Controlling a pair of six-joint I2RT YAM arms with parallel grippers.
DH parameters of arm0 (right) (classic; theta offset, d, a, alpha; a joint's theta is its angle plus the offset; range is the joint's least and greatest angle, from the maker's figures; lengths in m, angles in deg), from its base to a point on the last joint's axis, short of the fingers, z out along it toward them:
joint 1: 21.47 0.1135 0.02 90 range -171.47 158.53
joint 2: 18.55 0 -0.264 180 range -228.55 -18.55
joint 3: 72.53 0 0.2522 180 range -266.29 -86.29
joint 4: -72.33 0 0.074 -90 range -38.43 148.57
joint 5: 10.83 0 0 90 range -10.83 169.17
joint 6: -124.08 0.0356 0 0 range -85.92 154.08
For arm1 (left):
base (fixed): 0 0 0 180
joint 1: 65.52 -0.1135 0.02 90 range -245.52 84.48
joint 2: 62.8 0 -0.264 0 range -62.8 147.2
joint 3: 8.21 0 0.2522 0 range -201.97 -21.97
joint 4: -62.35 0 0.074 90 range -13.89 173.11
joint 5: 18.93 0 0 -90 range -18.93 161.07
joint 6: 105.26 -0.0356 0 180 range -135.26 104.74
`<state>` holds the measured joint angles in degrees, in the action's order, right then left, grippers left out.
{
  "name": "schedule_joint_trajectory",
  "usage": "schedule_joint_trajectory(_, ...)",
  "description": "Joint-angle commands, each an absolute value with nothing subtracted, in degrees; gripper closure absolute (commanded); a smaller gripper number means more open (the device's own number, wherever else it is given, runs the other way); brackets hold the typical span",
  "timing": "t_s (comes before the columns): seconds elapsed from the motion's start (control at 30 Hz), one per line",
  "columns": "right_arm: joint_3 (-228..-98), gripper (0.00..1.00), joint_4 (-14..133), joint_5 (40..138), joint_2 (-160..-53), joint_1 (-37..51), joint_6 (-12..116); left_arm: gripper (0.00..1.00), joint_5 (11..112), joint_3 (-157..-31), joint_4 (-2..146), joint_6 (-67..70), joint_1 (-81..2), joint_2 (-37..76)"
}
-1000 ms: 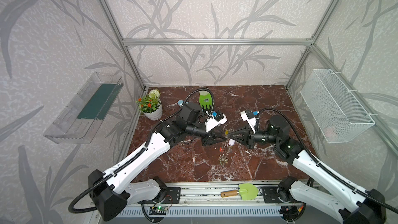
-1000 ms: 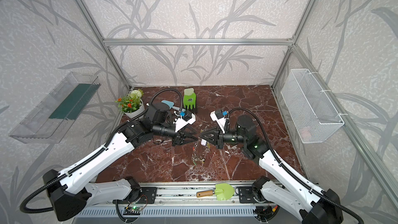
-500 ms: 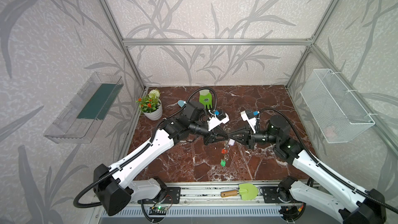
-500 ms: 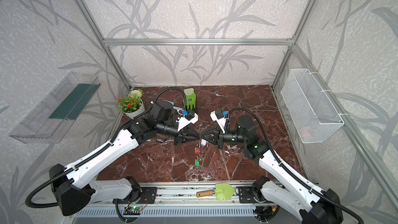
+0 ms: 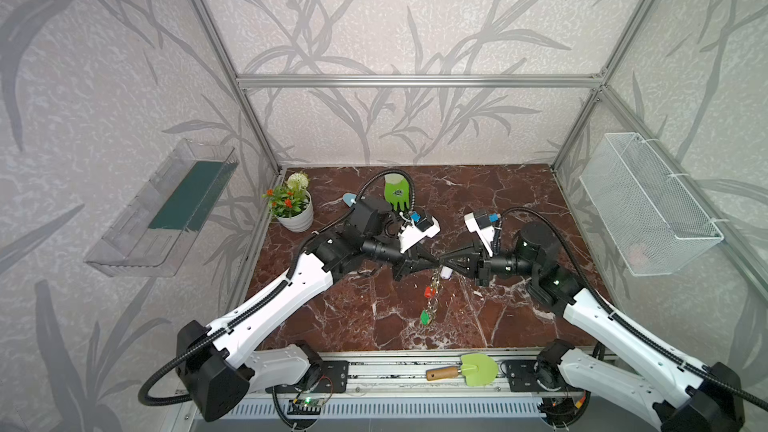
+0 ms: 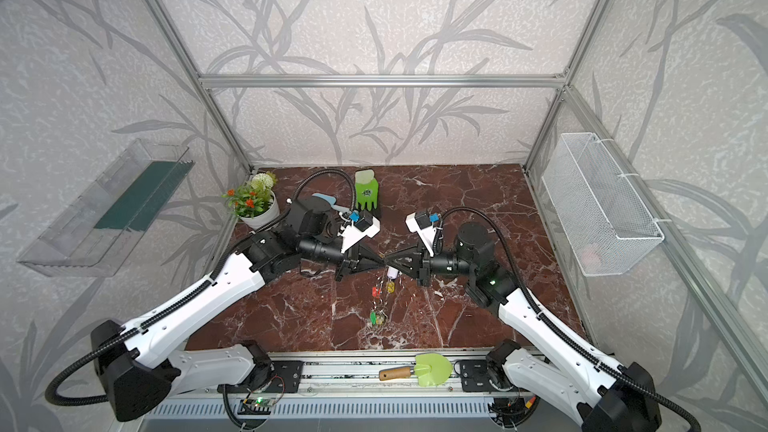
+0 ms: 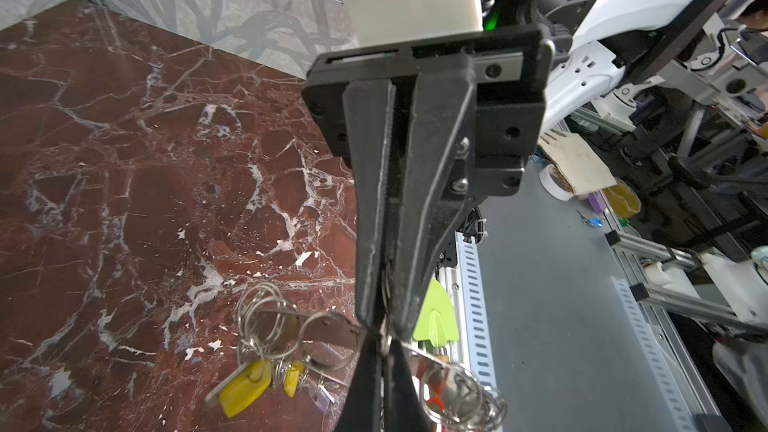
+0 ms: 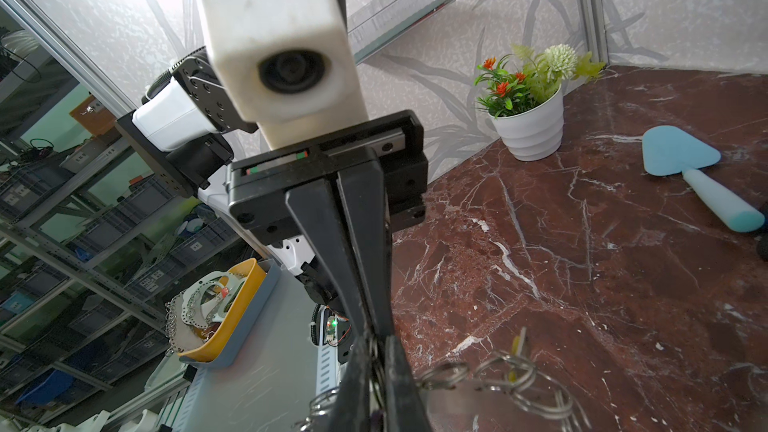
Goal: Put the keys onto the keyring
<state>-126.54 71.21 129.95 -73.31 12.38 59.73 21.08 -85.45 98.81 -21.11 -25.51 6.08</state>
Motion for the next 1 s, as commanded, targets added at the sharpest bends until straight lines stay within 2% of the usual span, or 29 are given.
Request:
schedule_joint_trajectory(0.0, -127.2, 1.0, 72.5, 129.2, -72.5, 12.4, 59.7, 1.0, 26.1, -82.7, 90.2, -15.6, -25.5, 2.4)
schedule_joint_trajectory(0.1, -127.6, 0.99, 70.8, 129.0, -71.7, 12.3, 59.1, 1.0, 27.9, -79.9, 86.5, -12.9, -25.5, -0.1)
schedule_joint_trajectory(0.3, -128.0, 0.8, 69.3, 128.9, -71.5, 12.2, 58.7, 1.0, 30.0, -76.8, 82.7, -10.4, -25.5, -2.9)
schedule_joint_trajectory(0.5, -128.3, 0.8, 69.8, 128.9, -72.2, 12.1, 58.9, 1.0, 30.8, -75.0, 79.8, -8.8, -25.5, -4.1)
schedule_joint_trajectory(0.7, -128.0, 0.59, 70.7, 128.3, -72.7, 11.2, 59.6, 1.0, 31.1, -73.5, 78.1, -7.9, -25.4, -5.5)
schedule_joint_trajectory(0.97, -128.4, 0.46, 72.2, 127.8, -74.5, 10.7, 60.2, 1.0, 30.8, -72.6, 77.4, -7.6, -25.4, -6.5)
